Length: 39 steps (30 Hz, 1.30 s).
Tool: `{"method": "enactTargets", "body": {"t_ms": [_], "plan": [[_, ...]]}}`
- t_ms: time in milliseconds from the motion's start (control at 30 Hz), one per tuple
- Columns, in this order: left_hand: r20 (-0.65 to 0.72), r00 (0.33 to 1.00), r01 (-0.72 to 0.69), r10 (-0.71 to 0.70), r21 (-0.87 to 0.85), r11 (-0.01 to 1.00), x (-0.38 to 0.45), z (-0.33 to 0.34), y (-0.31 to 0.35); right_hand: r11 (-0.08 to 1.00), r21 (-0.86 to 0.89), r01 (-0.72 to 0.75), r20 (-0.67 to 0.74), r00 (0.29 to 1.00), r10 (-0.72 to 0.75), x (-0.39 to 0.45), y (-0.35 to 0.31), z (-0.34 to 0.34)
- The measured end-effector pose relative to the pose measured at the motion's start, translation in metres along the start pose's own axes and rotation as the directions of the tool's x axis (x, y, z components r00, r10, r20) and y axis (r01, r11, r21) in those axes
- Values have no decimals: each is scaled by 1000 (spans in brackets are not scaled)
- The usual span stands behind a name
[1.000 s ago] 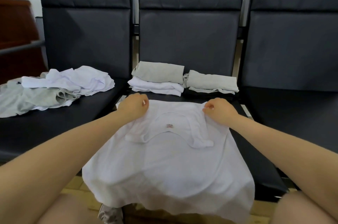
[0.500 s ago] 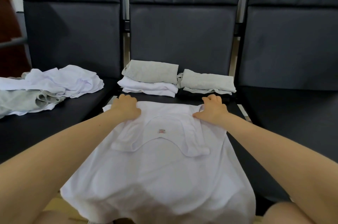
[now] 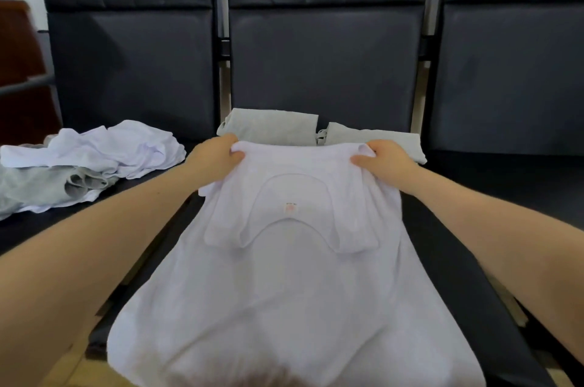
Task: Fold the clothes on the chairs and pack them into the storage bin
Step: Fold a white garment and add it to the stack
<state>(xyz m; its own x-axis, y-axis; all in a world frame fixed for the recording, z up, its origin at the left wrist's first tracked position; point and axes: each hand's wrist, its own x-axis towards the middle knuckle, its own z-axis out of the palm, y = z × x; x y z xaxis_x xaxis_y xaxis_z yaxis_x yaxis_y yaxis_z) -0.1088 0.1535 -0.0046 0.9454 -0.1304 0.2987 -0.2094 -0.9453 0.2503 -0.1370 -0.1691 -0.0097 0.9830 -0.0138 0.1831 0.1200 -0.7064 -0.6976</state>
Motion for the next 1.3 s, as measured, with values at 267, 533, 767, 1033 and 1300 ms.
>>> {"method": "enactTargets", "body": {"t_ms": [267,533,767,1033,1300], "plan": [[-197,980,19,6,128,992,78,27,6,950,-314,-6,-244,967,-74,77,7,0],[-268,958,125,-107,53,991,76,55,34,863,-474,-177,-373,928,-14,68,19,17],[-127,989,-99,69,-244,965,-19,4,89,989,-151,-1,-167,986,-25,-16,-18,-1],[106,941,-271,323,-341,900,-159,-34,121,947,-62,314,287,915,-285,-152,-55,-6],[289,864,-323,412,-308,895,-204,-38,93,775,-290,562,601,737,-310,-203,-37,-21]]}}
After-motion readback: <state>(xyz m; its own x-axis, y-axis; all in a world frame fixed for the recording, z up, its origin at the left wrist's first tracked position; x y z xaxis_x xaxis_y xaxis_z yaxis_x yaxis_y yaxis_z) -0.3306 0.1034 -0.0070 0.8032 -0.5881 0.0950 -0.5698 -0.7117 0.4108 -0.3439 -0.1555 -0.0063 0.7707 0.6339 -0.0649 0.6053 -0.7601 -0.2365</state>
